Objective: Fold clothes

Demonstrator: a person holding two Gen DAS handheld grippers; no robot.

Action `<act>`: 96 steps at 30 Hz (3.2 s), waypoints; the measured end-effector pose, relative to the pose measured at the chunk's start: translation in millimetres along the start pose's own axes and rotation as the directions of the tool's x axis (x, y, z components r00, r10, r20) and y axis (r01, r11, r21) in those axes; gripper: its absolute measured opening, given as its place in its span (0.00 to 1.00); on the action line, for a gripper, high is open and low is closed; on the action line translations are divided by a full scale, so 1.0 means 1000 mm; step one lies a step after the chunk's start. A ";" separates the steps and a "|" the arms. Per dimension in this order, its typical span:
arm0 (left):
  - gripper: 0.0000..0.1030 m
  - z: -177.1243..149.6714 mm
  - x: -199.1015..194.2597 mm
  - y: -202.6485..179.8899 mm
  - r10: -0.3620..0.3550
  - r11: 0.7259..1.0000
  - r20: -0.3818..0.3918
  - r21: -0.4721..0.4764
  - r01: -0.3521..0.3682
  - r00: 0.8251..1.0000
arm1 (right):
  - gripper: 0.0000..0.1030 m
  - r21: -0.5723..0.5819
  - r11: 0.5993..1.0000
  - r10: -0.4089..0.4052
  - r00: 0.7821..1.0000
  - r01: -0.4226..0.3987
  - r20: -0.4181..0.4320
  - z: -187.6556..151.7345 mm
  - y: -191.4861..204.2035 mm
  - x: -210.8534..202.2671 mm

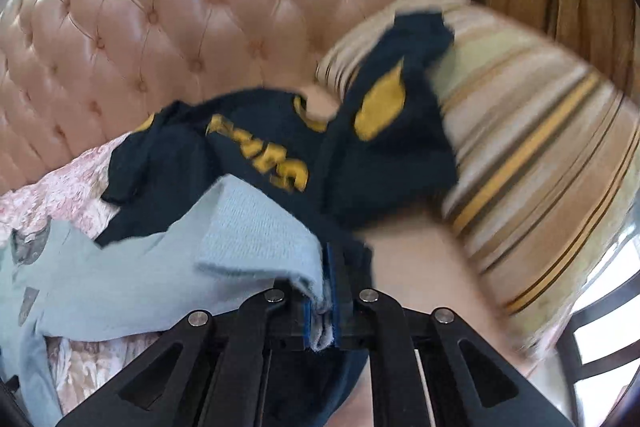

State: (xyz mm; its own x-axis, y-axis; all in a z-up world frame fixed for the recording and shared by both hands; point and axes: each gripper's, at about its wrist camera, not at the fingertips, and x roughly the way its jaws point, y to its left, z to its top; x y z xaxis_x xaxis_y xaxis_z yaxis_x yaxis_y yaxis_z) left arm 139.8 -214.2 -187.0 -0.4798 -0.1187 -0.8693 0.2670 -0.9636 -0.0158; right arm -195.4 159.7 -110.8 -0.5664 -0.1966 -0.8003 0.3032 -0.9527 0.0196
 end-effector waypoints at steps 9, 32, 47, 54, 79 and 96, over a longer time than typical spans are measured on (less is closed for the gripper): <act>1.00 0.001 0.000 0.000 -0.002 1.000 -0.010 -0.004 0.002 1.000 | 0.54 0.043 0.991 0.118 0.984 -0.125 0.135 -0.053 -0.009 -0.087; 1.00 -0.031 -0.045 0.034 -0.046 0.985 0.150 -0.158 0.070 0.988 | 0.23 -0.256 0.801 0.481 0.836 -0.541 -0.264 -0.228 0.213 -0.109; 1.00 -0.044 -0.025 0.024 0.014 0.993 0.097 -0.117 -0.003 0.995 | 0.06 -0.331 0.790 0.427 0.851 -0.516 -0.306 -0.237 0.232 -0.108; 1.00 -0.044 -0.025 0.025 0.009 0.993 0.095 -0.116 0.002 0.995 | 0.06 -0.396 0.776 0.441 0.871 -0.491 -0.215 -0.233 0.239 -0.159; 1.00 -0.039 -0.036 0.041 0.003 0.979 0.094 -0.205 0.016 0.996 | 0.07 -0.340 0.878 0.322 0.941 -0.337 -0.101 -0.172 0.233 -0.124; 1.00 -0.045 -0.025 0.034 0.037 0.989 0.108 -0.147 -0.020 0.993 | 0.07 -0.210 0.916 0.306 0.934 -0.342 -0.186 -0.115 0.263 -0.024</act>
State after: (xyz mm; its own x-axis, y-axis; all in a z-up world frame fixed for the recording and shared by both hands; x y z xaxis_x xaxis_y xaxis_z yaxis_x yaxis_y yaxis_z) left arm 198.7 -233.5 -188.6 -0.5574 -0.1792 -0.8107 0.3970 -0.9151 -0.0707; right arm -13.9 -59.5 -156.0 -0.2935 -0.4323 -0.8527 0.6323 -0.7567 0.1660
